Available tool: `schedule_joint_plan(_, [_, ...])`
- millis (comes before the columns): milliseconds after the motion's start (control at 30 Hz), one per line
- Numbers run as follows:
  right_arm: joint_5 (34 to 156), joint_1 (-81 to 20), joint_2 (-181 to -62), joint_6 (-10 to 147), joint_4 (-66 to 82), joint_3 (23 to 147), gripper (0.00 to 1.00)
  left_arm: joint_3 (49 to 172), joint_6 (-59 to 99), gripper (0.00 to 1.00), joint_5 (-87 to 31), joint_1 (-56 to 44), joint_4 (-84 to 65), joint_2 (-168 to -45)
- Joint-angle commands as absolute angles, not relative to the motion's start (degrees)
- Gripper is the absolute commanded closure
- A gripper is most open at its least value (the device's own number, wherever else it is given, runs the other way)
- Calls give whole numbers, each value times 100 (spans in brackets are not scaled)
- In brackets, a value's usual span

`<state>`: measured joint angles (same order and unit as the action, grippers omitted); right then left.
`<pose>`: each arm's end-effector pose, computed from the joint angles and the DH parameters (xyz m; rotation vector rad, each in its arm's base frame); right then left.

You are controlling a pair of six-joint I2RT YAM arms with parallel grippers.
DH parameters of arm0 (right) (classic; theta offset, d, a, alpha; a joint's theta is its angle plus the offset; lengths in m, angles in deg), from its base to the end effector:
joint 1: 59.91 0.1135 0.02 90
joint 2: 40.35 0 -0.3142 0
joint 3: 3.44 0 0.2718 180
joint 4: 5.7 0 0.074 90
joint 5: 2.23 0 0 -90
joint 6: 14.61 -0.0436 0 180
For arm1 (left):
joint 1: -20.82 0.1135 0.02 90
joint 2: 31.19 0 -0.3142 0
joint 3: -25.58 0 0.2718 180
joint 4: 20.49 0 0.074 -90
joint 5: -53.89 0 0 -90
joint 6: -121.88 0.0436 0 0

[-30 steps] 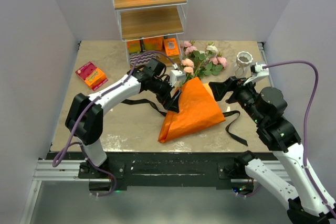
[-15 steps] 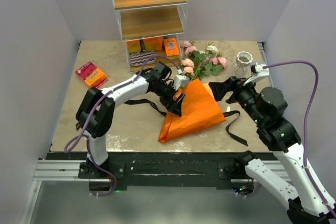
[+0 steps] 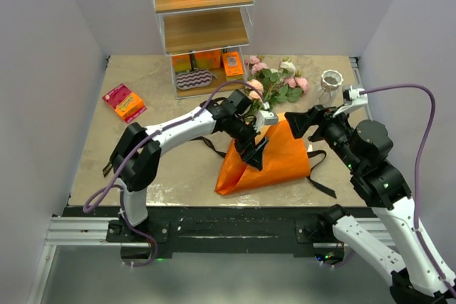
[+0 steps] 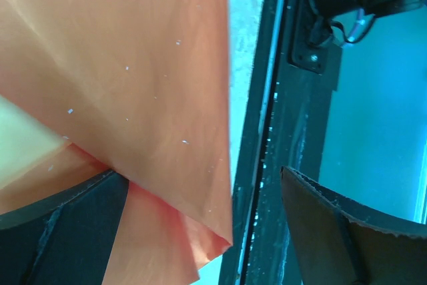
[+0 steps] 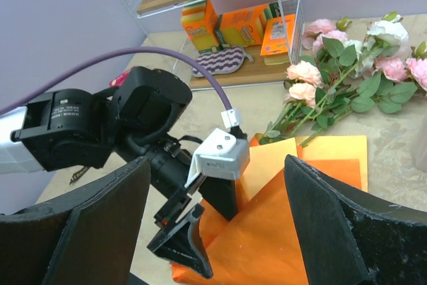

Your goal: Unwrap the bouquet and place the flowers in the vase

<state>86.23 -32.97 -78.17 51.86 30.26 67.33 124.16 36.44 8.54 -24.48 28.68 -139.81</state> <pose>0.1051 0.0521 0.4478 -0.0283 1.6633 0.6526 0.2889 -0.3355 0.2737 1.3794 2.2615 -1.2656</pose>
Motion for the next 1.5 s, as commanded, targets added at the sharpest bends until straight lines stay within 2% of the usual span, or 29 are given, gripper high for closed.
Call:
schedule_joint_plan(0, [8637, -3311, -7770, 5209, 3069, 7197, 15, 12614, 3680, 1, 1441, -2611, 2996, -13868])
schedule_joint_plan(100, [8645, -3302, -7814, 5262, 3183, 7495, 15, 12833, 4101, 1, 1723, -2927, 3355, -13842])
schedule_joint_plan(300, [8479, -3311, -7911, 5368, 3316, 7822, 15, 13624, 5797, 1, 2962, -3191, 5051, -13824])
schedule_joint_plan(433, [8251, -3311, -7990, 5350, 3386, 7831, 15, 13757, 7113, 1, 3122, -3331, 6359, -13877])
schedule_joint_plan(500, [8049, -3311, -8016, 5307, 3395, 7804, 15, 13730, 7292, 1, 3000, -3367, 6573, -13956])
schedule_joint_plan(567, [7952, -3311, -8042, 5298, 3404, 7778, 15, 13704, 7127, 1, 2824, -3350, 6469, -14017])
schedule_joint_plan(600, [7847, -3311, -8069, 5289, 3447, 7778, 16, 13687, 6874, 1, 2440, -3288, 5894, -14009])
schedule_joint_plan(667, [7697, -3311, -8148, 5271, 3622, 7787, 16, 13389, 5618, 1, 1781, -3183, 4996, -13808])
schedule_joint_plan(767, [7416, -3311, -8253, 5245, 3921, 7743, 17, 12931, 4641, 1, 149, -2911, 3571, -13587])
schedule_joint_plan(900, [7108, -3302, -8367, 5149, 4404, 7646, 17, 13018, 4156, 1, -577, -2691, 3348, -13718])
schedule_joint_plan(1167, [6606, -3311, -8623, 4035, 5634, 6952, 11, 12913, 3970, 1, -578, -1304, 3251, -13113])
schedule_joint_plan(1300, [6878, -3311, -8588, 3541, 5820, 6838, 5, 12702, 4137, 1, -622, -872, 3322, -12796])
schedule_joint_plan(1467, [7370, -3311, -8693, 3224, 5716, 6496, 7, 12553, 4164, 1, -657, -573, 3313, -12392])
